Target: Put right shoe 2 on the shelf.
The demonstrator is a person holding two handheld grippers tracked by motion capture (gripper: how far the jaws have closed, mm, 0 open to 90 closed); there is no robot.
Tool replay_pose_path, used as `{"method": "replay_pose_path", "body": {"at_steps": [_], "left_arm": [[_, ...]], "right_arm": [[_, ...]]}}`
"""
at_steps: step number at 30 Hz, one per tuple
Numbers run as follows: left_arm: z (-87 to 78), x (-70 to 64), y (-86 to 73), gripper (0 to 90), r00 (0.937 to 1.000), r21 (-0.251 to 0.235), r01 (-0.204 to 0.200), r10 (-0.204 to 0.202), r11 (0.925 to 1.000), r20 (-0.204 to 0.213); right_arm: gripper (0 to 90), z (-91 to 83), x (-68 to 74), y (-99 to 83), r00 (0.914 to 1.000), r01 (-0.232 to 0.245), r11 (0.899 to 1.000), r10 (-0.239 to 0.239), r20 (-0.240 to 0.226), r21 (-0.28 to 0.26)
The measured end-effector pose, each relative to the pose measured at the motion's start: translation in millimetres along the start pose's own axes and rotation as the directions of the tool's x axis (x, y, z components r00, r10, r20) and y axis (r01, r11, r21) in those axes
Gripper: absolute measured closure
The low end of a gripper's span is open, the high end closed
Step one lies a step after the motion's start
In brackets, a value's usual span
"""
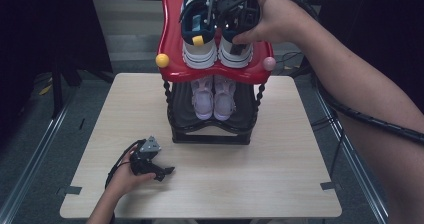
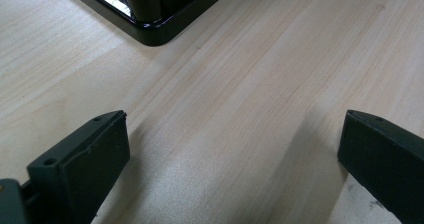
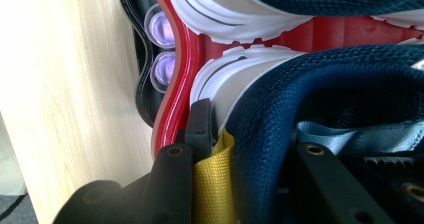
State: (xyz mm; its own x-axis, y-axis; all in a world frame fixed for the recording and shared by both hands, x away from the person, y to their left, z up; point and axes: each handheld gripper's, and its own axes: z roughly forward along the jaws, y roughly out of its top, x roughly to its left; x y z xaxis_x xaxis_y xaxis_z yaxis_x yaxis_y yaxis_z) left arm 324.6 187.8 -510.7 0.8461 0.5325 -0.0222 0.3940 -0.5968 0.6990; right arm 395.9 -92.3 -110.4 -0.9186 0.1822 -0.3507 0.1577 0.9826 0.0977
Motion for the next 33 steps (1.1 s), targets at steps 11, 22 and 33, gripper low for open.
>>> {"method": "replay_pose_path", "body": {"at_steps": [11, 22, 33], "left_arm": [[-0.1, 0.0, 0.0, 0.0, 1.0, 0.0, 0.0, 0.0, 1.0, -0.001], [0.2, -0.4, -0.1, 0.0, 1.0, -0.005, 0.007, -0.007, 1.0, -0.001], [0.2, -0.4, -0.1, 0.0, 1.0, -0.005, 0.006, -0.006, 1.0, -0.001]], "right_arm": [[71.1, 1.2, 1.9, 0.4, 1.0, 0.002, 1.0, -0.002, 0.006, -0.012], [70.4, 1.7, 2.5, -3.6, 0.9998, -0.018, 0.999, 0.018, 0.003, -0.032], [55.3, 0.5, 0.5, -9.7, 0.9989, -0.043, 0.997, 0.044, 0.012, -0.067]]}}
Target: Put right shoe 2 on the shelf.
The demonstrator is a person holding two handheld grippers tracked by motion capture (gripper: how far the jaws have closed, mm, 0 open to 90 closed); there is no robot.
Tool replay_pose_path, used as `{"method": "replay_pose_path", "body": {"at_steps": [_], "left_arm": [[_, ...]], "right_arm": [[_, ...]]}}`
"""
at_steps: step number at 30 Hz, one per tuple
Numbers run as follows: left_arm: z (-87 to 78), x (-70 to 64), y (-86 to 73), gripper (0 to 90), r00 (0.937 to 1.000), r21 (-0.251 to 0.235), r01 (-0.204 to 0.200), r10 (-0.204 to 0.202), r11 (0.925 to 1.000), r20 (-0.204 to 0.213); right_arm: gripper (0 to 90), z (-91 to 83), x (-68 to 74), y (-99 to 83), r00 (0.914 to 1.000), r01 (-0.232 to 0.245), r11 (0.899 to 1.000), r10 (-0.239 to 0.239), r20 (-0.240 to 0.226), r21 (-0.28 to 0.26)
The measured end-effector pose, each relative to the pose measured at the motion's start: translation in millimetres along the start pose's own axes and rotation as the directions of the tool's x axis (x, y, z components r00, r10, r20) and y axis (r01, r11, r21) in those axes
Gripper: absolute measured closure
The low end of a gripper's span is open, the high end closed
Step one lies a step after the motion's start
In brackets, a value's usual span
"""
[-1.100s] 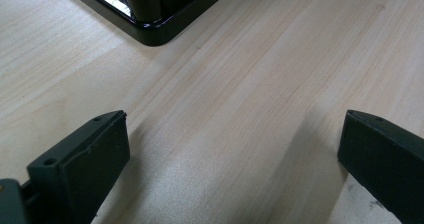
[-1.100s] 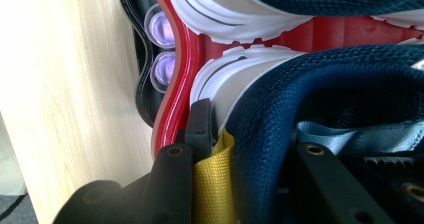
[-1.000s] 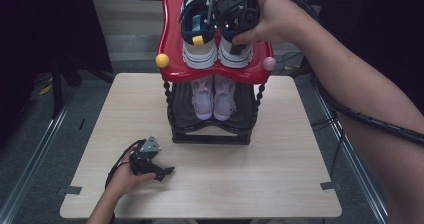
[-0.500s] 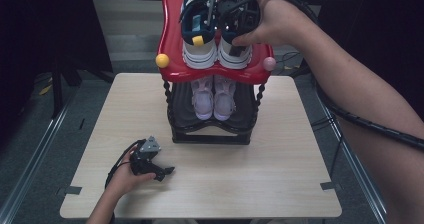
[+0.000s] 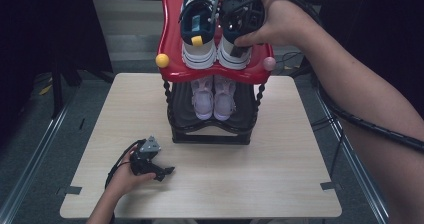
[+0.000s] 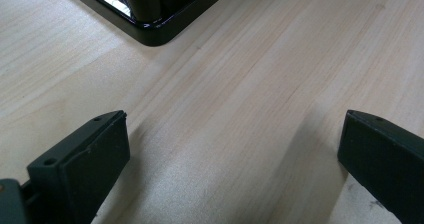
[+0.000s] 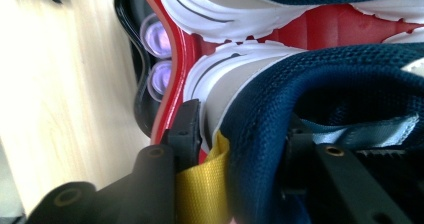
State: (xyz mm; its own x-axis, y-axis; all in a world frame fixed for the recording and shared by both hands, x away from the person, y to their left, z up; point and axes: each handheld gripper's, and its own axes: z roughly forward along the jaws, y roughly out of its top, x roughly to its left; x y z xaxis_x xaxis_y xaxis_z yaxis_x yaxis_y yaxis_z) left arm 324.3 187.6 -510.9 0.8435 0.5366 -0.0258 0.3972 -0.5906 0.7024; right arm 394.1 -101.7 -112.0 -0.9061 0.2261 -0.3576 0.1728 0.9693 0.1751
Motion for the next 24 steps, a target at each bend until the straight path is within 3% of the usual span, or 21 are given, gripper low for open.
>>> {"method": "replay_pose_path", "body": {"at_steps": [13, 16, 18, 24], "left_arm": [[0.0, 0.0, 0.0, 0.0, 1.0, 0.0, 0.0, 0.0, 1.0, 0.0], [0.0, 0.0, 0.0, 0.0, 1.0, 0.0, 0.0, 0.0, 1.0, 0.0], [0.0, 0.0, 0.0, 0.0, 1.0, 0.0, 0.0, 0.0, 1.0, 0.0], [0.1, 0.0, 0.0, 0.0, 1.0, -0.001, 0.0, 0.0, 1.0, 0.001]], "right_arm": [[38.4, -12.8, 1.0, -5.4, 0.9979, -0.063, 0.997, 0.062, -0.016, -0.045], [34.2, -17.9, 1.5, -7.9, 0.9948, -0.099, 0.994, 0.098, -0.03, -0.052], [29.0, -21.0, 1.4, -9.9, 0.9954, -0.091, 0.994, 0.09, -0.033, -0.053], [21.8, -28.1, 0.9, -16.5, 0.9894, -0.126, 0.991, 0.122, -0.079, -0.049]]}}
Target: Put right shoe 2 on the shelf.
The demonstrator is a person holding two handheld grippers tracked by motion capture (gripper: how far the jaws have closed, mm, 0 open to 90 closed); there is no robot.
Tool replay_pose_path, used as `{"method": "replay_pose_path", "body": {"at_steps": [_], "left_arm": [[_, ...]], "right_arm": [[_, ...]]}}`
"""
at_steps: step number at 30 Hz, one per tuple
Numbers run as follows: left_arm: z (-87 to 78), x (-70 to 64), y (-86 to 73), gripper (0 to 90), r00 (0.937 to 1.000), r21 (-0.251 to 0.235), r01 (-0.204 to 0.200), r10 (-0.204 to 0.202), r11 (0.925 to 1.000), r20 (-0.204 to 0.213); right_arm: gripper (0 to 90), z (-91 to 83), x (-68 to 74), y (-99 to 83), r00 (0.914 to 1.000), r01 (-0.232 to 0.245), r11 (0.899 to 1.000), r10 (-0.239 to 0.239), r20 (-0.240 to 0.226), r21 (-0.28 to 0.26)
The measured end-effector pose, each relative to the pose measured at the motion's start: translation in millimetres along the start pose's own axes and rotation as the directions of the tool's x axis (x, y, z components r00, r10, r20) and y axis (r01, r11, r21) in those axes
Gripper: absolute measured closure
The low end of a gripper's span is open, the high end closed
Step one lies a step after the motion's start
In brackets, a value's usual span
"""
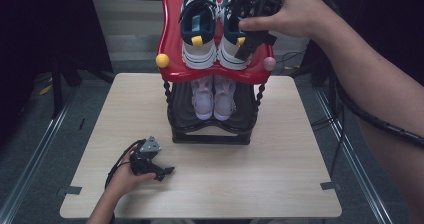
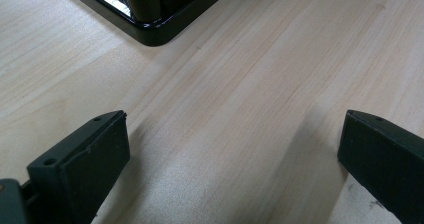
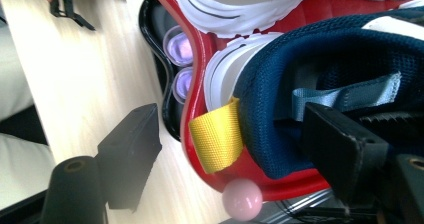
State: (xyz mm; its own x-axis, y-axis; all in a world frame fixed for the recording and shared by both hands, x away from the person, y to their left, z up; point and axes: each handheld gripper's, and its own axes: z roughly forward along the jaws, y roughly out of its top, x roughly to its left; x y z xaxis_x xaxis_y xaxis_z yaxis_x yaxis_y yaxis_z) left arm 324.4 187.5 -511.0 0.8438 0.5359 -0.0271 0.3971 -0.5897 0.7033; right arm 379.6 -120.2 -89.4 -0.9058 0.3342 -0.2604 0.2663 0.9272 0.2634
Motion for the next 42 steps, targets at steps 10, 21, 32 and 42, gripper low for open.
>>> {"method": "replay_pose_path", "body": {"at_steps": [10, 21, 32, 42], "left_arm": [[-0.1, 0.0, 0.0, 0.0, 1.0, 0.001, 0.001, -0.001, 1.0, -0.002], [-0.1, 0.0, 0.0, 0.0, 1.0, 0.001, 0.0, 0.0, 1.0, -0.002], [0.0, -0.1, -0.1, 0.0, 1.0, -0.001, 0.003, -0.003, 1.0, 0.001], [-0.1, -0.1, -0.1, 0.0, 1.0, 0.0, 0.003, -0.003, 1.0, 0.001]], "right_arm": [[18.6, -9.0, -1.0, -7.2, 0.9996, -0.02, 0.999, 0.021, -0.017, 0.029], [18.9, -11.9, -1.8, -19.0, 0.999, -0.031, 0.998, 0.032, -0.03, 0.057], [18.9, -9.4, 2.8, -26.7, 0.9968, -0.035, 0.995, 0.042, -0.068, 0.092], [18.9, -4.9, 4.8, -38.5, 0.9934, -0.036, 0.992, 0.049, -0.104, 0.122]]}}
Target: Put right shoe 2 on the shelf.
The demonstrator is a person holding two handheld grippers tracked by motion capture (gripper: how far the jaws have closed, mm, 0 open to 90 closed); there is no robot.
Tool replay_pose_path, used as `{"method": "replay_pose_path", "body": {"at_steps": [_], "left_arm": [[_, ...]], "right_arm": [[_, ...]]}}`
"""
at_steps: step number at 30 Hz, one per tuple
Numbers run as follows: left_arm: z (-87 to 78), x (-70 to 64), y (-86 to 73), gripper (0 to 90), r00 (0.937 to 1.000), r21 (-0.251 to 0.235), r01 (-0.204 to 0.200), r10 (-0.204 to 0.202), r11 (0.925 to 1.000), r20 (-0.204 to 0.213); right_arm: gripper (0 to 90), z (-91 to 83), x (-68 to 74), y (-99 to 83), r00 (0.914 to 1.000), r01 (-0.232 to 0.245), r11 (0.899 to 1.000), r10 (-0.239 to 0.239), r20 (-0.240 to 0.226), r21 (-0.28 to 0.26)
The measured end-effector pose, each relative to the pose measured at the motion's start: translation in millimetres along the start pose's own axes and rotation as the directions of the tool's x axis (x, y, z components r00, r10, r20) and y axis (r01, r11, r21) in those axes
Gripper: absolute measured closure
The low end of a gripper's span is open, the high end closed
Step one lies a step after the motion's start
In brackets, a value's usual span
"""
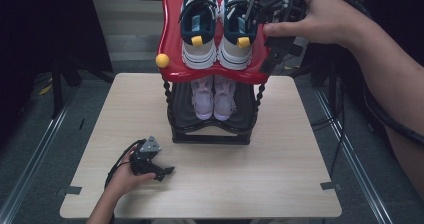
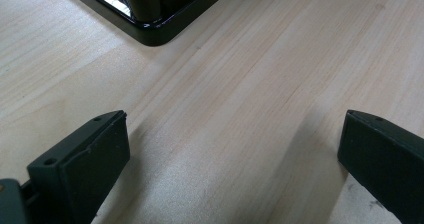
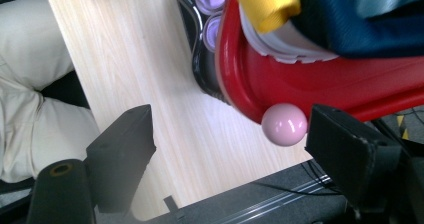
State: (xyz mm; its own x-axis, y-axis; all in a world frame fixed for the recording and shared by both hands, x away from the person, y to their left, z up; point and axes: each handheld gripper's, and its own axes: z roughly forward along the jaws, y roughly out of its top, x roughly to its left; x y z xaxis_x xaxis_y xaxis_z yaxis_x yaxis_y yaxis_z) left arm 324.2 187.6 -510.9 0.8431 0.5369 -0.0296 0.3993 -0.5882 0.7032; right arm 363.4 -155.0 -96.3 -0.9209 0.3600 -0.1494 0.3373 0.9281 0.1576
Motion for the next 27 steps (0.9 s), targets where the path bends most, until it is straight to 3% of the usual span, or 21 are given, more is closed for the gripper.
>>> {"method": "replay_pose_path", "body": {"at_steps": [13, 27], "left_arm": [[0.1, 0.2, 0.1, 0.0, 1.0, 0.0, -0.002, 0.002, 1.0, 0.0], [-0.5, 0.0, -0.2, 0.0, 1.0, -0.001, -0.003, 0.003, 1.0, -0.005]], "right_arm": [[20.8, 1.9, 5.0, -14.8, 0.998, -0.001, 0.999, 0.004, -0.063, 0.048], [21.3, 1.4, 11.4, -34.1, 0.9969, -0.017, 0.999, 0.021, -0.076, 0.045]]}}
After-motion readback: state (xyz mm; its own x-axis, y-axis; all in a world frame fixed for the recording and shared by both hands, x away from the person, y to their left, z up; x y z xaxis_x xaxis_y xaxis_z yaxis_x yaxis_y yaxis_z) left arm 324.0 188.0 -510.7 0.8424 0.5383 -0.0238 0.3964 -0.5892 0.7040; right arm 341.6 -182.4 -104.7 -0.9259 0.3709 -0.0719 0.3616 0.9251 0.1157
